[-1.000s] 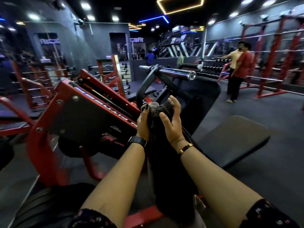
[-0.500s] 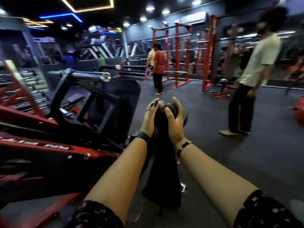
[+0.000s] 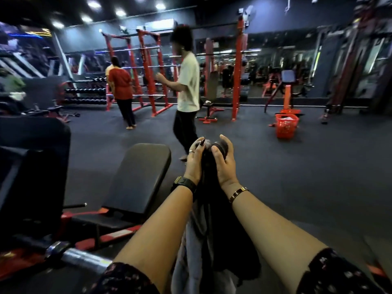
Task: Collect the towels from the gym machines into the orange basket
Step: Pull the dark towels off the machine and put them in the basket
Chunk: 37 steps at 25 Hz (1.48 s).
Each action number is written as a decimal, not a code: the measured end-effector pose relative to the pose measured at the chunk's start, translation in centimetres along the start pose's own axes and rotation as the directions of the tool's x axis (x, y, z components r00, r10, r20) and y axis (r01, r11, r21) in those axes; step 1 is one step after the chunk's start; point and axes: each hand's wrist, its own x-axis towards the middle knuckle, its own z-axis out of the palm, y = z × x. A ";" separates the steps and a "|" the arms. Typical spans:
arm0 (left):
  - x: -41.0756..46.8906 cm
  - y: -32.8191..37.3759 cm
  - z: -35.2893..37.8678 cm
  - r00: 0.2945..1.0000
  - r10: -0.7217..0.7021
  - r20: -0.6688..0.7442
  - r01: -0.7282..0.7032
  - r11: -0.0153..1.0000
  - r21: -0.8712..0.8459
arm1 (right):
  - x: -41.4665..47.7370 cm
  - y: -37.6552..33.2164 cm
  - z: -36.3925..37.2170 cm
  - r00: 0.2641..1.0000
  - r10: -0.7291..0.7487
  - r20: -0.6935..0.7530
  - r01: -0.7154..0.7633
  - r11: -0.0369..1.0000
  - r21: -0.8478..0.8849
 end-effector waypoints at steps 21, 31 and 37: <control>17.7 -18.7 18.4 0.968 -0.195 0.157 0.191 0.981 0.040 | 17.4 7.8 -22.0 0.964 0.105 -0.244 -0.142 0.980 -0.141; 35.1 -25.2 16.3 0.954 -0.236 0.184 0.221 0.970 0.098 | 32.5 16.3 -20.7 0.927 0.091 -0.364 -0.184 0.955 -0.231; 48.3 -26.7 15.0 0.943 -0.229 0.243 0.215 0.973 0.085 | 44.3 20.4 -18.6 0.912 0.076 -0.403 -0.182 0.956 -0.231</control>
